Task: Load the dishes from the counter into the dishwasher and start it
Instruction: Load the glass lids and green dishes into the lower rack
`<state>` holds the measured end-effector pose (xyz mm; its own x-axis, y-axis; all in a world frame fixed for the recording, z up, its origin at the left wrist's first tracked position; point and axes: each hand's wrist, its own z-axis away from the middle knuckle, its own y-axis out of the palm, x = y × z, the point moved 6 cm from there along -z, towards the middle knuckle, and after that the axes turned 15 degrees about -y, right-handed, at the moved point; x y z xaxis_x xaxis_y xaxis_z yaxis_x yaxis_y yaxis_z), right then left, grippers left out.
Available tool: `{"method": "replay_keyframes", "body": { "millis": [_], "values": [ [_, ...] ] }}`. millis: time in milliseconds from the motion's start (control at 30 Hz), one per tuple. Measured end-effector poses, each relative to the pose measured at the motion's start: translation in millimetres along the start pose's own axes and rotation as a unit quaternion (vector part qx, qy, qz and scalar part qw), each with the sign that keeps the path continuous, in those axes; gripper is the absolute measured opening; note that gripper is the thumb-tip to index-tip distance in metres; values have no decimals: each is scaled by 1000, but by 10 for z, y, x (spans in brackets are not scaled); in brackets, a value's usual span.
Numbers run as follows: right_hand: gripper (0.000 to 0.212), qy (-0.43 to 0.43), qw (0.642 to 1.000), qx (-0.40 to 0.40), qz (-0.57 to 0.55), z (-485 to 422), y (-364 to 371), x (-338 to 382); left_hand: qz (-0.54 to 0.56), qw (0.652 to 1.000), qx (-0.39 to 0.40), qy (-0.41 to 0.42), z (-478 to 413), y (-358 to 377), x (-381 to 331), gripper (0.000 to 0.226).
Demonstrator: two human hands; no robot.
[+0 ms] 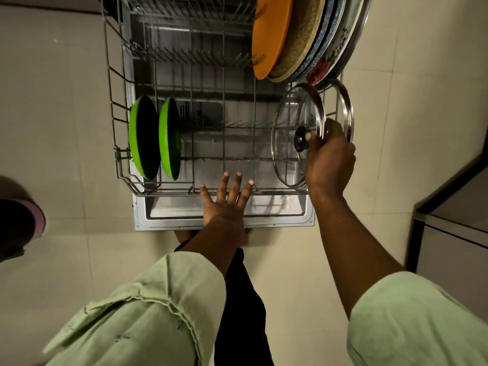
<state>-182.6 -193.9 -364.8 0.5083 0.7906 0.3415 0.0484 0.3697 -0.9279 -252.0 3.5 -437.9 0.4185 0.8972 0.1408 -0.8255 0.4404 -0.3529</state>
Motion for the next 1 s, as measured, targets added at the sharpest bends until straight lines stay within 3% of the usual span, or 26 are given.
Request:
{"method": "replay_keyframes", "body": {
  "millis": [300, 467, 567, 700, 1000],
  "values": [
    [54, -39, 998, -30, 34, 207, -26, 169, 0, 1000, -7, 21, 29, -42, 47, 117],
    [59, -42, 998, -19, 45, 313, 14, 143, 19, 998, -39, 49, 36, -78, 88, 106],
    [55, -90, 994, -20, 63, 407, 26, 224, 42, 995, -65, 59, 68, -102, 136, 94],
    [57, -167, 980, 29, 104, 578, 121, 376, 75, 989, -117, 49, 140, -143, 257, 82],
    [62, -206, 961, 149, 106, 922, 233, 685, 114, 969, -218, -13, 387, -273, 766, 73]
  ]
}}
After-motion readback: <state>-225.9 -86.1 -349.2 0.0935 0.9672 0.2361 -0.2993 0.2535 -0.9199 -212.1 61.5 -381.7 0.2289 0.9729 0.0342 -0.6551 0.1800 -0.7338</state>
